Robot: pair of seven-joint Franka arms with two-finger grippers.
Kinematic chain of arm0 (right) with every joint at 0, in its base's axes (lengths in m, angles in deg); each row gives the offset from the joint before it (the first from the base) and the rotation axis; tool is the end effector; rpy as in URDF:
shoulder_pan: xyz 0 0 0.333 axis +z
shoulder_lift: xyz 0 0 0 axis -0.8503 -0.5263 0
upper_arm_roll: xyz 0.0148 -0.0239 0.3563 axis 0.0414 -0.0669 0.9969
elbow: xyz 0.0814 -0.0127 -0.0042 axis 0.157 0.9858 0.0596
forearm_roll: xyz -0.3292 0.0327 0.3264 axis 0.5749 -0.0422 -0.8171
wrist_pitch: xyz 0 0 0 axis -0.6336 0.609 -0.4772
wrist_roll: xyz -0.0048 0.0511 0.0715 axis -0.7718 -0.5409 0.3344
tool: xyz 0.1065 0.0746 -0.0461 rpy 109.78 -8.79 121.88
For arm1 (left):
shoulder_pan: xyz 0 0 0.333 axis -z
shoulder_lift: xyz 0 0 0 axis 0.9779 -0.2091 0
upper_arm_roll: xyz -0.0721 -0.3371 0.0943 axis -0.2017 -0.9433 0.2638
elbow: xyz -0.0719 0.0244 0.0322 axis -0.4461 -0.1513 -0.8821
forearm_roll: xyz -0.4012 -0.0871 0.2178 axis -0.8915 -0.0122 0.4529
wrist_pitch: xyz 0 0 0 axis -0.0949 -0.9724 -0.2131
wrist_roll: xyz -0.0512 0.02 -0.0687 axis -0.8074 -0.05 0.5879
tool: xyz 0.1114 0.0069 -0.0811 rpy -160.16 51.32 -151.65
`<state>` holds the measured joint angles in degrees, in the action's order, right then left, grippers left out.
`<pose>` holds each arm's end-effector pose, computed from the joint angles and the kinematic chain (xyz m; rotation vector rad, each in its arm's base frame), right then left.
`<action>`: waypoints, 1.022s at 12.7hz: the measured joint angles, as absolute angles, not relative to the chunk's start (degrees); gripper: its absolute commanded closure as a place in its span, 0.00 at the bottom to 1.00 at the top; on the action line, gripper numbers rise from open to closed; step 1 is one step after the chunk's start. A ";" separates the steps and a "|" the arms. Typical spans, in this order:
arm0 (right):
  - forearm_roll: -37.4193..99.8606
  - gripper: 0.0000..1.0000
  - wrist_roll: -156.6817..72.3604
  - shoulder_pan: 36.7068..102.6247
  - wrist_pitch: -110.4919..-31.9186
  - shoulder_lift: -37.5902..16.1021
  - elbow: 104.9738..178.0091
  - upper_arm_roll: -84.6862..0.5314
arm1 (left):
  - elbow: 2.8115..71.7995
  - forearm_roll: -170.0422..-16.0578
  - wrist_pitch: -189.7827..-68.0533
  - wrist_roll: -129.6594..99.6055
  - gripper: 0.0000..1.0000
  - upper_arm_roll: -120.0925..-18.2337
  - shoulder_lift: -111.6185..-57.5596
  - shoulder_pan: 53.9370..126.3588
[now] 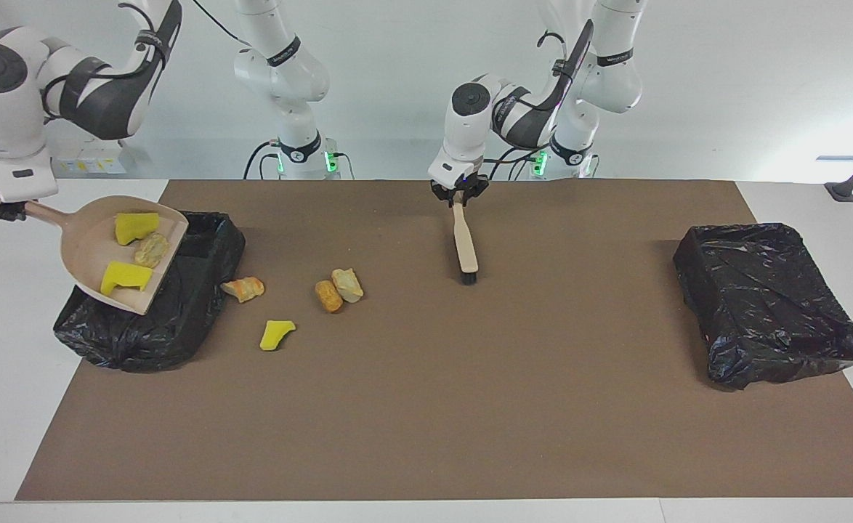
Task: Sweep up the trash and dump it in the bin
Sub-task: 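Carry the dustpan to the black bag while the left gripper drops the brush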
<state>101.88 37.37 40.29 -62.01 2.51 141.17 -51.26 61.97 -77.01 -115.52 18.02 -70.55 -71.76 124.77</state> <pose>0.5970 -0.2873 0.5376 2.0131 1.6772 -0.6977 0.3285 -0.4251 0.3109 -3.1292 -0.0797 0.2528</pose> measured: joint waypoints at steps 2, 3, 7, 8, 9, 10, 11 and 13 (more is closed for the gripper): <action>109.77 1.00 28.70 42.63 -64.00 6.74 148.98 -51.14 | 61.32 -76.93 -115.69 17.68 0.00 -70.08 -71.65 122.80; 112.16 1.00 26.68 43.54 -64.15 8.43 151.41 -51.04 | 60.68 -76.86 -115.68 16.63 0.00 -69.92 -71.52 121.03; 122.11 1.00 25.62 43.89 -64.46 10.93 153.66 -50.90 | 57.31 -76.68 -110.81 7.97 0.00 -69.22 -69.83 110.64; 124.27 1.00 25.26 43.94 -64.64 11.06 153.65 -50.89 | 56.43 -76.62 -108.88 4.73 0.00 -69.12 -68.82 107.50; 125.68 1.00 25.12 44.26 -64.77 11.28 153.65 -50.85 | 55.89 -76.56 -106.86 0.91 0.00 -69.04 -67.53 104.35; 126.85 1.00 25.01 44.87 -64.77 11.66 153.63 -50.79 | 55.77 -76.54 -104.65 -3.05 0.00 -68.95 -66.21 101.38; 127.76 1.00 24.94 45.68 -64.77 12.09 153.59 -50.73 | 55.80 -76.50 -103.02 -6.46 0.00 -68.87 -65.30 98.86; 129.21 1.00 24.92 46.78 -64.77 12.78 153.45 -50.50 | 55.86 -76.42 -101.70 -13.68 0.00 -68.85 -64.79 93.80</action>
